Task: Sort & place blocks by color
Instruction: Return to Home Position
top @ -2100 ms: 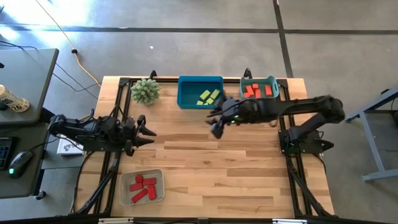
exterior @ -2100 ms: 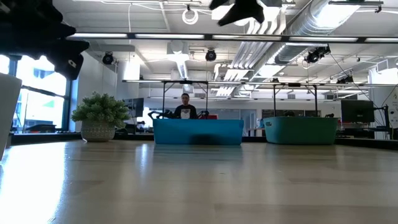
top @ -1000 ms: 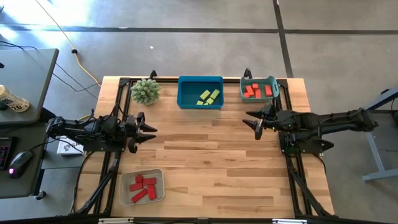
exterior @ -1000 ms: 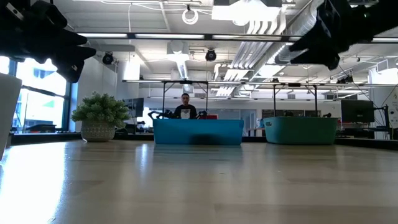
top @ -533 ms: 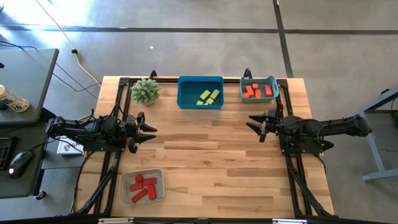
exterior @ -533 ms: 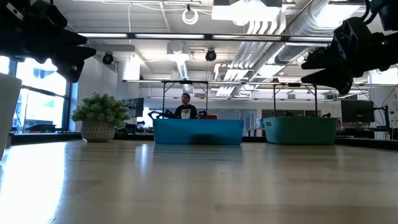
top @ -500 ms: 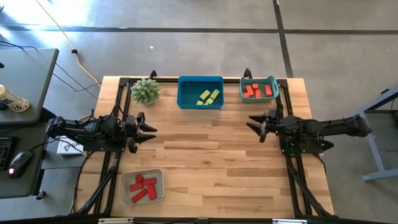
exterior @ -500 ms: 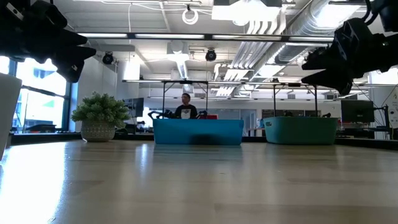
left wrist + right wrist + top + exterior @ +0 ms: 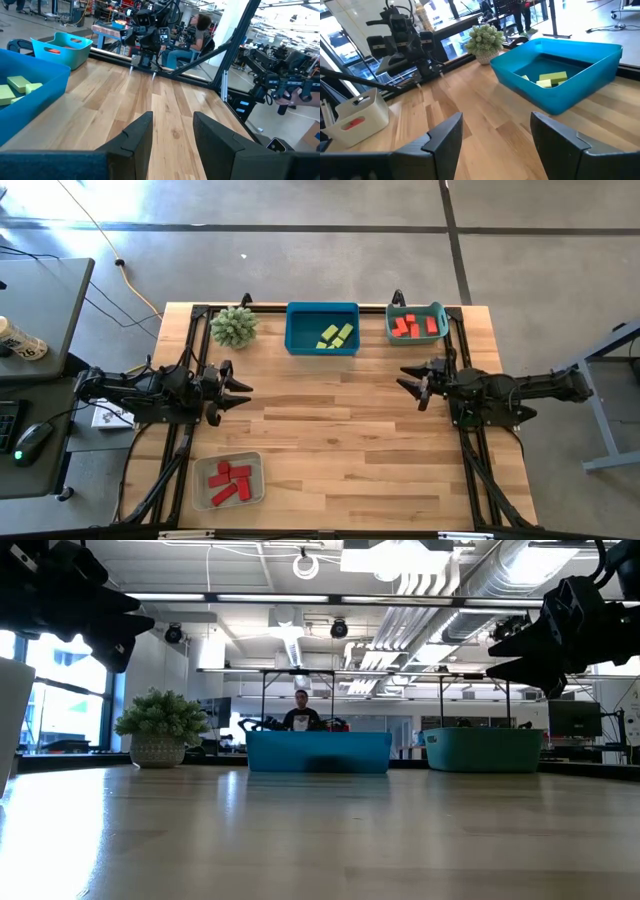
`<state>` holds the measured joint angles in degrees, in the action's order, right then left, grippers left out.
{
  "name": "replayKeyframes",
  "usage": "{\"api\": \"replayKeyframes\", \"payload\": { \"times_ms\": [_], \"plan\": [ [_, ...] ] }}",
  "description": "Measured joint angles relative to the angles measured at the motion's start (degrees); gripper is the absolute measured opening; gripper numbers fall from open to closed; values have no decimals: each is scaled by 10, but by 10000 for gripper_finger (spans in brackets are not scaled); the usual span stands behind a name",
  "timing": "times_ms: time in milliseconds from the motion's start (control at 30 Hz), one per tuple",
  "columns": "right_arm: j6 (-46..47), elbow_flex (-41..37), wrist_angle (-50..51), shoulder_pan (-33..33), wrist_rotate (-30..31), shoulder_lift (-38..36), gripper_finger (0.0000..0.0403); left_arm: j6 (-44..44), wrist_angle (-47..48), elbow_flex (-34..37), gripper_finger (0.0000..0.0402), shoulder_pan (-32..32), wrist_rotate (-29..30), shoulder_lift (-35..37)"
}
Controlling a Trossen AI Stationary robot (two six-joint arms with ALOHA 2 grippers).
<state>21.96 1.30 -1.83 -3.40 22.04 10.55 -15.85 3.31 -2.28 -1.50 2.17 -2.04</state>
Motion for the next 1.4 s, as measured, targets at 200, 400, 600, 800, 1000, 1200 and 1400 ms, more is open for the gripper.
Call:
{"api": "replayKeyframes", "payload": {
  "times_ms": [200, 400, 600, 800, 1000, 1200, 1400],
  "plan": [
    [-21, 0, 0, 0, -9, 0, 220, 0, 0, 0, 129, 0, 0, 0],
    [-28, 0, 1, 0, -10, 0, 220, 0, 0, 0, 129, 0, 0, 0],
    [-25, 0, 1, 0, -10, 0, 220, 0, 0, 0, 129, 0, 0, 0],
    [-25, 0, 1, 0, -10, 0, 220, 0, 0, 0, 129, 0, 0, 0],
    [-25, 0, 1, 0, -10, 0, 220, 0, 0, 0, 129, 0, 0, 0],
    [-25, 0, 1, 0, -10, 0, 220, 0, 0, 0, 129, 0, 0, 0],
    [-25, 0, 2, 0, -10, 0, 220, 0, 0, 0, 129, 0, 0, 0]
  ]
}}
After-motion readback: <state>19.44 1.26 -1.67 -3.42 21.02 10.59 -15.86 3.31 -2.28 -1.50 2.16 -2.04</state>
